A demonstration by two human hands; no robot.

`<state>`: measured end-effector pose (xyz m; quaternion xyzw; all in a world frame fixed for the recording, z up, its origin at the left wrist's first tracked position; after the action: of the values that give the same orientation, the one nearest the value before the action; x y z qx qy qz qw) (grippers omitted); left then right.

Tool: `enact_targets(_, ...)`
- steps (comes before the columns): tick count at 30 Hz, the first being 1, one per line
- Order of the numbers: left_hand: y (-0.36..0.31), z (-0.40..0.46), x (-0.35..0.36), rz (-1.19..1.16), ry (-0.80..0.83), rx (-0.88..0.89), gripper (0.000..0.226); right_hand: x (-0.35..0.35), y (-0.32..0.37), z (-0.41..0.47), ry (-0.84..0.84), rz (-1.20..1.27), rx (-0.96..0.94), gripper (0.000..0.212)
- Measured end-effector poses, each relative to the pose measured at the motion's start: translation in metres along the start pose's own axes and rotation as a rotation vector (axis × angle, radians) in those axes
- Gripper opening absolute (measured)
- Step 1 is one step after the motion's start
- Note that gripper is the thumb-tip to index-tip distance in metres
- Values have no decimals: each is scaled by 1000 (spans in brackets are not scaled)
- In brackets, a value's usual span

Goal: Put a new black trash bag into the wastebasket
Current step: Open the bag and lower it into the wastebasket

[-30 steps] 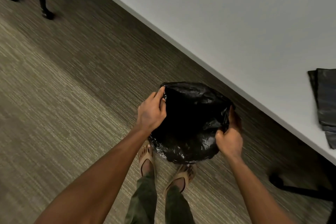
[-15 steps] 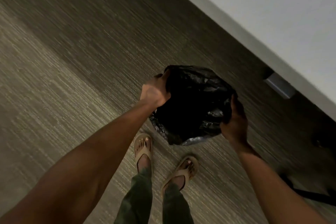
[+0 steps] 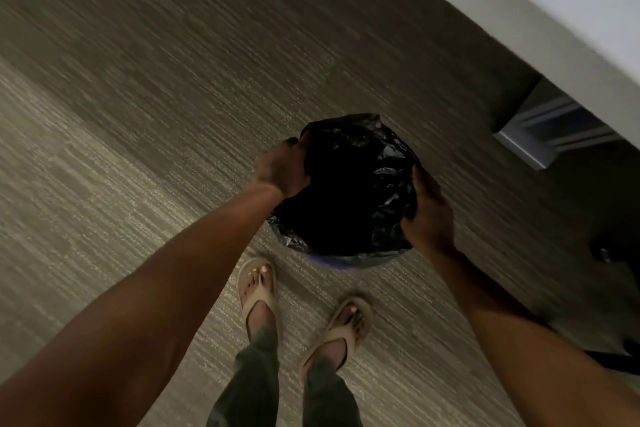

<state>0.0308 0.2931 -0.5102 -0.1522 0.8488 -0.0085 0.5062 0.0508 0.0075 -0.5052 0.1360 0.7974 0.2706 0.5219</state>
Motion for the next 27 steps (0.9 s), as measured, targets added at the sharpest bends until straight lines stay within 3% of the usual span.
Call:
enact_targets(4,4,20,9,13,1,15,76,6,-6,21,16,-38,22,83)
enact_targets(10,15,39,26,-12,43,-104,54,13,-21,42,7,-131,68,80)
enact_targets(15,25,45,37,-54,77,-117,55,20,-43,48,157,-208,133,79)
enact_targets(22,33,61,32,-129,48,-118,59,19,-54,67,165,-259,118,87)
enact_targets(27,40,71,38,-115,142,-115,59,24,-52,81,237,-276,133,89)
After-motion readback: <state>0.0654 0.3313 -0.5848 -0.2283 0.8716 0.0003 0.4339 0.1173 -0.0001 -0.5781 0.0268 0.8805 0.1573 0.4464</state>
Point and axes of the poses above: each hand's wrist, its own z-axis towards the middle knuckle, its own x-axis out of the palm, y = z × x, the point moved 3 cm from there along z, towards the middle knuckle, and after that the axes turned 9 degrees about z, right-handed, at the moved point
